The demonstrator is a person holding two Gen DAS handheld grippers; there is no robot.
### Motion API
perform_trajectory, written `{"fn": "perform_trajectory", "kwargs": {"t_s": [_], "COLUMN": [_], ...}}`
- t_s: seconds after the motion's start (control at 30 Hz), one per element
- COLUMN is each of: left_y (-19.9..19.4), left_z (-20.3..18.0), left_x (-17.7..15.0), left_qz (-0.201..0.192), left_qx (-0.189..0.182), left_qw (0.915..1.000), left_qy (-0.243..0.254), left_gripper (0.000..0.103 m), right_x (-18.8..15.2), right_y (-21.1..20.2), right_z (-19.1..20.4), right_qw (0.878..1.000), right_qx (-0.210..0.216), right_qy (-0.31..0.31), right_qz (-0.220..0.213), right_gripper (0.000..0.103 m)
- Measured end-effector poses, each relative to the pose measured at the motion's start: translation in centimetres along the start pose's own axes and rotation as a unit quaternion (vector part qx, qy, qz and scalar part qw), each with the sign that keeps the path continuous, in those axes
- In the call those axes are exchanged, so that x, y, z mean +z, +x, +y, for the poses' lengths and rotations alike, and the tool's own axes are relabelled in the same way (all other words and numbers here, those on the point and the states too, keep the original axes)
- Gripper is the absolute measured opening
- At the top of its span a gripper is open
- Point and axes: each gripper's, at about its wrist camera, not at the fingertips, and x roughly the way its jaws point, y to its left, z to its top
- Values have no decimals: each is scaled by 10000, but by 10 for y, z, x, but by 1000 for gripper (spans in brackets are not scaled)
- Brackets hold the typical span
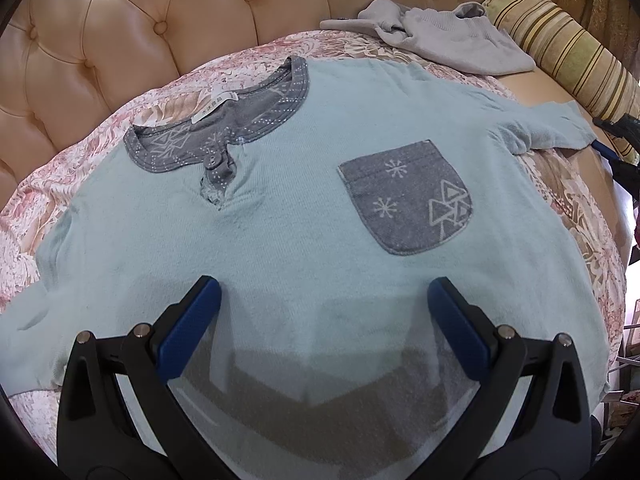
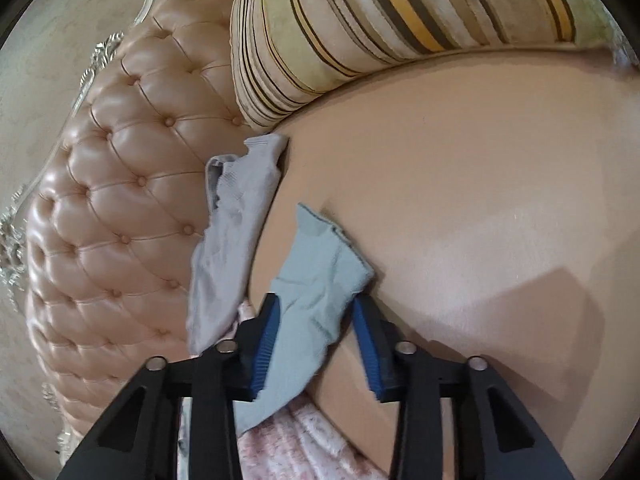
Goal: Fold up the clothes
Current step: 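Grasp the light blue sleeve cuff with the right tool, then lay the held sleeve across the shirt body with the right tool and release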
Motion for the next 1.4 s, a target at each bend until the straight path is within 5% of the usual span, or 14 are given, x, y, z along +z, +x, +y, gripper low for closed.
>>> {"fn": "perform_trajectory", "kwargs": {"t_s": [0.13, 0.4, 0.63, 0.87, 1.1, 1.4], "left_y": [0, 1, 1, -28, -62, -59], "left_z": [0, 0, 1, 30, 69, 97], "left_x": [0, -1, 1, -7, -33, -47], "left_qz": [-11, -5, -2, -280, -448, -292], "left_qx": [0, 0, -10, -256, -46, -115], "left_qw": [10000, 10000, 10000, 9978, 9962, 9944], "left_qy": [-10, -29, -86, -538, -743, -1012], "left_gripper": [103, 103, 103, 103, 103, 103], "right_x": [1, -4, -29, -131, -239, -311], "right_y": [1, -14, -32, -19, 24, 64], "right_z": [-9, 10, 90, 209, 260, 233], "right_qw": [9998, 9987, 9864, 9352, 8737, 8461], "right_qx": [-201, -10, 430, 963, 757, 365], "right_qy": [85, -400, -1573, -3375, -4648, -4977], "right_qz": [-35, -310, -198, 477, 1218, 1872], "right_gripper": [1, 3, 3, 3, 2, 3]}}
